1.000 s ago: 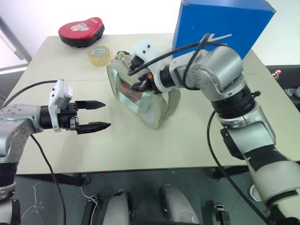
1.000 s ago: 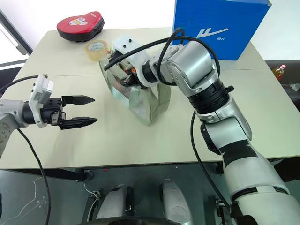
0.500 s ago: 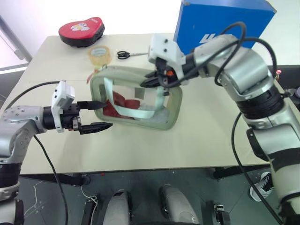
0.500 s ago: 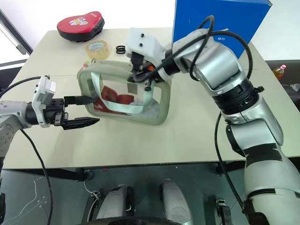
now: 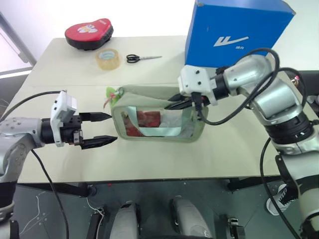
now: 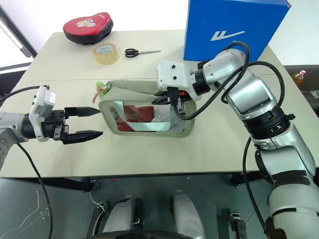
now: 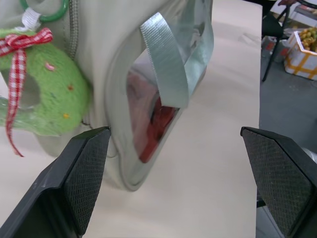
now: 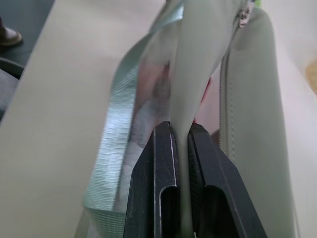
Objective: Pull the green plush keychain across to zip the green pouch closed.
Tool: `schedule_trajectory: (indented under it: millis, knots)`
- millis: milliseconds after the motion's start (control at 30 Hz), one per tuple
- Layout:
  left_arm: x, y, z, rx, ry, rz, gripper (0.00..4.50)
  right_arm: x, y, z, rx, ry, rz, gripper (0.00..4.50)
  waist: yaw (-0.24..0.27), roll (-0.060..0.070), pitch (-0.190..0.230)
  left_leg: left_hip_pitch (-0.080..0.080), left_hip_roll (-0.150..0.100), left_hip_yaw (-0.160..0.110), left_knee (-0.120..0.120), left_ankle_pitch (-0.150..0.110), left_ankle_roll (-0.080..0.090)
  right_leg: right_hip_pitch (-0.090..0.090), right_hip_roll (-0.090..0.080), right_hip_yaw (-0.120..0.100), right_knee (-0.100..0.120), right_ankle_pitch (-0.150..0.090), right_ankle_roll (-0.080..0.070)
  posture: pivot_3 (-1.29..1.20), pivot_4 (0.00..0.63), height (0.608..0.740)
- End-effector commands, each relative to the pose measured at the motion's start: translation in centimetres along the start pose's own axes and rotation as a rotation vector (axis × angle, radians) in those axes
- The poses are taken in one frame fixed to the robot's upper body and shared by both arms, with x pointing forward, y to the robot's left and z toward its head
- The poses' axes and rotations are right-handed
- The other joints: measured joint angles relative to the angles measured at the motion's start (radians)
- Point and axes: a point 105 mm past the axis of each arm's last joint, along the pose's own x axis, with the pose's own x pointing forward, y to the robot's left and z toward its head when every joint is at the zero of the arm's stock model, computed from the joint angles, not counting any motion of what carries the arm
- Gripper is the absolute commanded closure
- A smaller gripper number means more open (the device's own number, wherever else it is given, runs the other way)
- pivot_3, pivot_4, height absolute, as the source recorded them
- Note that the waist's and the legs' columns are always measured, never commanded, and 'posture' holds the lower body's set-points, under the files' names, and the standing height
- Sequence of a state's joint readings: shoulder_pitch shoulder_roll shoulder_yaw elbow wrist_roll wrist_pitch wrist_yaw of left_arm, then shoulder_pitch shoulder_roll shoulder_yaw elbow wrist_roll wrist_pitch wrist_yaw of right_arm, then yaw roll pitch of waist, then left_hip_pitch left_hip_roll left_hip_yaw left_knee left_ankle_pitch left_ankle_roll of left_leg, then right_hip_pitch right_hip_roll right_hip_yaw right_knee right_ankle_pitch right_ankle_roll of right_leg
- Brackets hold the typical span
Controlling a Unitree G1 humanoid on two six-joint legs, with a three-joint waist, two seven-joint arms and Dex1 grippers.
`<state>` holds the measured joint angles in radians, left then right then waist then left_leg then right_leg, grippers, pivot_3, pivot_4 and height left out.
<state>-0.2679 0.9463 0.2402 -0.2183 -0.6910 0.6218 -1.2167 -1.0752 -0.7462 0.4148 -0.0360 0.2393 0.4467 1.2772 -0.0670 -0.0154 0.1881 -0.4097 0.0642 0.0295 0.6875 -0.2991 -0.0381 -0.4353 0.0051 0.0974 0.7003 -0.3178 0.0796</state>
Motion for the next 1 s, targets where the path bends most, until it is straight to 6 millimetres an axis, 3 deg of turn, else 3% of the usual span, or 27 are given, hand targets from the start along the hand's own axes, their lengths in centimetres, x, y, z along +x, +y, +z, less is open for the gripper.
schedule_trajectory:
  millis: [33, 533, 567, 633, 800, 833, 1000]
  knots:
    - [-0.5, -0.4, 1.2, 0.043, -0.025, 0.009, 0.00, -1.6, -1.0, 0.2, -0.043, 0.015, -0.064, 4.44, 0.000, 0.000, 0.000, 0.000, 0.000, 0.000, 0.000, 0.000, 0.000, 0.000, 0.000, 0.000, 0.000, 0.000, 0.000, 0.00, 0.150, 0.737]
    - [-0.9, -0.7, 1.0, 0.028, -0.014, 0.019, 0.00, -1.2, 0.3, -1.1, 0.028, 0.071, -0.063, 4.44, -0.001, 0.000, 0.000, 0.001, 0.000, 0.000, 0.000, 0.000, 0.000, 0.001, 0.000, 0.000, 0.000, 0.000, 0.000, 0.00, 0.150, 0.737]
    - [-0.9, -0.7, 1.0, 0.028, -0.014, 0.017, 0.00, -1.1, 0.5, -1.1, 0.035, 0.074, -0.061, 3.70, -0.001, 0.000, 0.000, 0.001, 0.000, -0.001, 0.000, 0.000, 0.000, 0.001, 0.000, 0.000, 0.000, 0.000, 0.000, 0.00, 0.150, 0.737]
    - [-0.8, -0.7, 1.0, 0.027, -0.014, 0.014, 0.00, -1.1, 0.8, -1.1, 0.046, 0.075, -0.059, 2.86, -0.001, 0.000, 0.000, 0.001, 0.000, -0.001, 0.000, 0.000, 0.000, 0.001, 0.000, 0.000, 0.000, 0.000, 0.000, 0.00, 0.150, 0.737]
    - [-0.9, -0.7, 1.1, 0.028, -0.009, 0.015, 0.00, -1.6, 1.0, -0.9, 0.050, 0.082, -0.072, 0.25, -0.003, 0.000, 0.000, 0.002, 0.000, -0.001, 0.000, 0.000, 0.000, 0.001, 0.001, 0.000, 0.000, 0.000, 0.000, 0.00, 0.150, 0.737]
    - [-1.0, -0.7, 1.1, 0.027, -0.007, 0.016, 0.00, -1.8, 0.9, -0.8, 0.052, 0.080, -0.076, 0.07, -0.002, 0.000, 0.000, 0.001, 0.000, -0.001, 0.000, 0.000, 0.000, 0.001, 0.001, 0.000, 0.000, 0.000, 0.000, 0.00, 0.150, 0.737]
    - [-1.2, -0.8, 0.8, 0.018, 0.001, 0.025, 0.00, -3.1, 0.4, 0.3, 0.061, 0.030, -0.104, 0.07, -0.002, 0.000, 0.000, 0.001, 0.000, 0.000, 0.000, 0.000, 0.000, 0.001, 0.000, 0.000, 0.000, 0.000, 0.000, 0.00, 0.150, 0.737]
